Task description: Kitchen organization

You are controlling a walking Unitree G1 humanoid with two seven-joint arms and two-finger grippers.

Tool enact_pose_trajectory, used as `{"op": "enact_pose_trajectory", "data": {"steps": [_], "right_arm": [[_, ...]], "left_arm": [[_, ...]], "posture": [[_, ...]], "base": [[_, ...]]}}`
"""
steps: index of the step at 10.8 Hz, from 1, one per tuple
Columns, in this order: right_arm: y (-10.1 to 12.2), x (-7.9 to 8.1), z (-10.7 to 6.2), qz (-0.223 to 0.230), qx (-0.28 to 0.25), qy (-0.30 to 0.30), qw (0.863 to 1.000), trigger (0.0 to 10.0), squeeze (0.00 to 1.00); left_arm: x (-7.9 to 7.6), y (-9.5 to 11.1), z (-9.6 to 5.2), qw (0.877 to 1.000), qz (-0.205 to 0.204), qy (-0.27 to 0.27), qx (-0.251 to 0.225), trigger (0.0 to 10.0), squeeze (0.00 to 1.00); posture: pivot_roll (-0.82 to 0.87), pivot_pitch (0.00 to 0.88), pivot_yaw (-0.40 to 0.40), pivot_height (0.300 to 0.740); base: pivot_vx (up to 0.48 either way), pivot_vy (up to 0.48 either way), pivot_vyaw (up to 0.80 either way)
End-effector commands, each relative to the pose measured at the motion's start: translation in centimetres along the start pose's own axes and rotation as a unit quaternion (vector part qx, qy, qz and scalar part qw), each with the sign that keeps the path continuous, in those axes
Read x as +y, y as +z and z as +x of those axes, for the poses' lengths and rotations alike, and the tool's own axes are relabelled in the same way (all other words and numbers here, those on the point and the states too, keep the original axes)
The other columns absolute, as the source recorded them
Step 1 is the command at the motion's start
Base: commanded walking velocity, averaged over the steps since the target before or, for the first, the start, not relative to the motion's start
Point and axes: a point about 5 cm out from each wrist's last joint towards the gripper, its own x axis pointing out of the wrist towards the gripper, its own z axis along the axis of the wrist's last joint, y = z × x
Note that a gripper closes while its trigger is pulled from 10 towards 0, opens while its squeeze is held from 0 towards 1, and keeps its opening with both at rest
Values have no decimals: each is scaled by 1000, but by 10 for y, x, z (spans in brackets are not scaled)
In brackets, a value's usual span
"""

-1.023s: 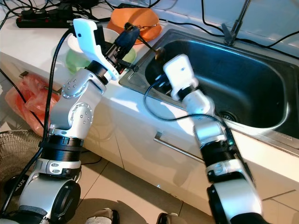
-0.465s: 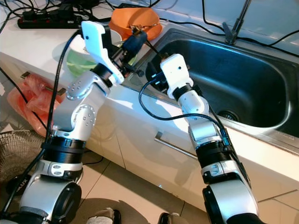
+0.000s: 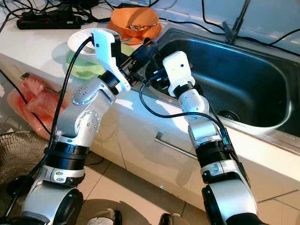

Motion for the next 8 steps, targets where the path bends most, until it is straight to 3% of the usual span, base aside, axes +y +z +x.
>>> {"op": "enact_pose_trajectory", "data": {"steps": [1, 2, 3, 8], "right_arm": [[4, -3, 4, 1, -1, -5, 1000, 5647, 0], [4, -3, 4, 2, -1, -5, 1000, 1216, 0], [3, -2, 4, 2, 0, -6, 1000, 0, 0], [3, -5, 3, 8, -2, -13, 1000, 0, 0]], "left_arm": [[-8, 3, 2, 1000, 3, -21, -5, 10000, 0], [-9, 3, 2, 1000, 3, -24, -5, 10000, 0], [-9, 3, 3, 1000, 3, -25, -4, 10000, 0], [-4, 4, 0, 1000, 9, -19, 0, 10000, 0]], "posture": [[80, 104, 5, 740], [80, 105, 5, 740], [80, 105, 4, 740], [76, 98, 11, 740]], "base": [[0, 0, 0], [0, 0, 0], [0, 0, 0], [0, 0, 0]]}}
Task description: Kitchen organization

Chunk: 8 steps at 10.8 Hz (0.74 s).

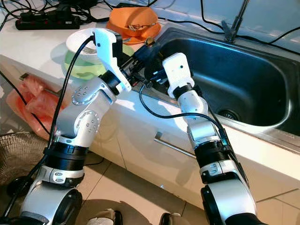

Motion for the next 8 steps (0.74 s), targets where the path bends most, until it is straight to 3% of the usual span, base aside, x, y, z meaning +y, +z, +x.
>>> {"op": "enact_pose_trajectory", "data": {"steps": [1, 8], "right_arm": [[6, -7, 3, -2, -8, -9, 1000, 0, 0], [7, -8, 3, 3, -14, -14, 1000, 0, 0]], "left_arm": [[-2, 2, 1, 1000, 3, -10, -3, 10000, 0], [0, 0, -1, 1000, 7, -5, 5, 10000, 0]], "posture": [[76, 96, 10, 740], [81, 81, 14, 740]], "base": [[0, 0, 0], [0, 0, 0]]}}
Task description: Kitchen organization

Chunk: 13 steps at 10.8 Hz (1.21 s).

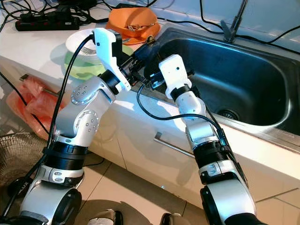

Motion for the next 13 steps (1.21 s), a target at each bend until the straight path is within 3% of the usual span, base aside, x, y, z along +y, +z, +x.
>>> {"op": "enact_pose_trajectory", "data": {"steps": [1, 5, 6, 13], "right_arm": [[6, -15, 2, 14, -13, -33, 999, 0, 0], [4, -17, 1, 14, -10, -35, 999, 0, 0], [4, -16, 1, 15, -9, -34, 999, 0, 0], [-2, -28, 2, 14, 11, -51, 999, 0, 0]], "left_arm": [[0, -2, -1, 1000, 2, -2, 6, 10000, 0], [3, -7, 0, 999, 18, 13, 23, 10000, 0], [3, -9, 0, 1000, 5, 15, 24, 10000, 1000], [8, -7, -8, 999, 13, 19, 26, 10000, 1000]], "posture": [[81, 83, 15, 740], [81, 94, 13, 740], [79, 98, 10, 740], [85, 108, 2, 740]], "base": [[0, 0, 0], [0, 0, 0], [0, 0, 0], [0, 0, 0]]}}
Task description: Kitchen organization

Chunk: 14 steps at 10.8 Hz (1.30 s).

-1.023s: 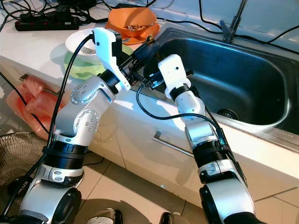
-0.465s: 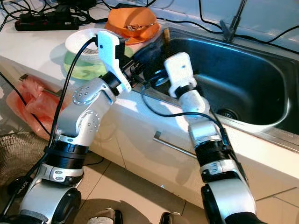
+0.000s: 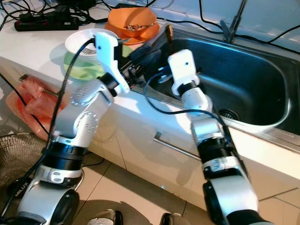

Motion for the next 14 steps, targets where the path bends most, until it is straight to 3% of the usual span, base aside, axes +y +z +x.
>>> {"op": "enact_pose_trajectory", "data": {"steps": [1, 2, 6, 11, 12, 13, 14], "right_arm": [[2, -8, 2, 1, -1, -15, 1000, 0, 0], [-4, -18, 2, -7, 16, -27, 999, 0, 0], [-10, -22, 3, -14, 30, -32, 999, 0, 0], [-13, -23, 5, -21, 34, -36, 999, 353, 0], [-15, -24, 4, -21, 39, -43, 998, 7686, 0], [-17, -24, 3, -21, 45, -45, 998, 10000, 0], [-23, -24, 1, -24, 60, -52, 997, 10000, 0]], "left_arm": [[-1, 2, -3, 1000, 4, -6, 0, 10000, 1000], [5, 2, -14, 1000, 19, -3, 13, 10000, 0], [8, -5, -30, 998, 25, 3, 53, 10000, 0], [11, -24, -35, 991, 22, 23, 126, 10000, 0], [12, -27, -35, 990, 19, 28, 135, 10000, 0], [12, -28, -34, 990, 18, 28, 137, 10000, 0], [9, -30, -34, 989, 18, 24, 142, 10000, 0]], "posture": [[85, 107, 1, 740], [87, 109, -2, 740], [99, 112, -8, 740], [96, 105, -4, 740], [97, 103, -4, 740], [98, 99, -3, 740], [99, 93, -1, 740]], "base": [[0, 0, 0], [0, 0, 0], [0, 0, 0], [0, 0, 0], [0, 0, 0], [0, 0, 0], [0, 0, 0]]}}
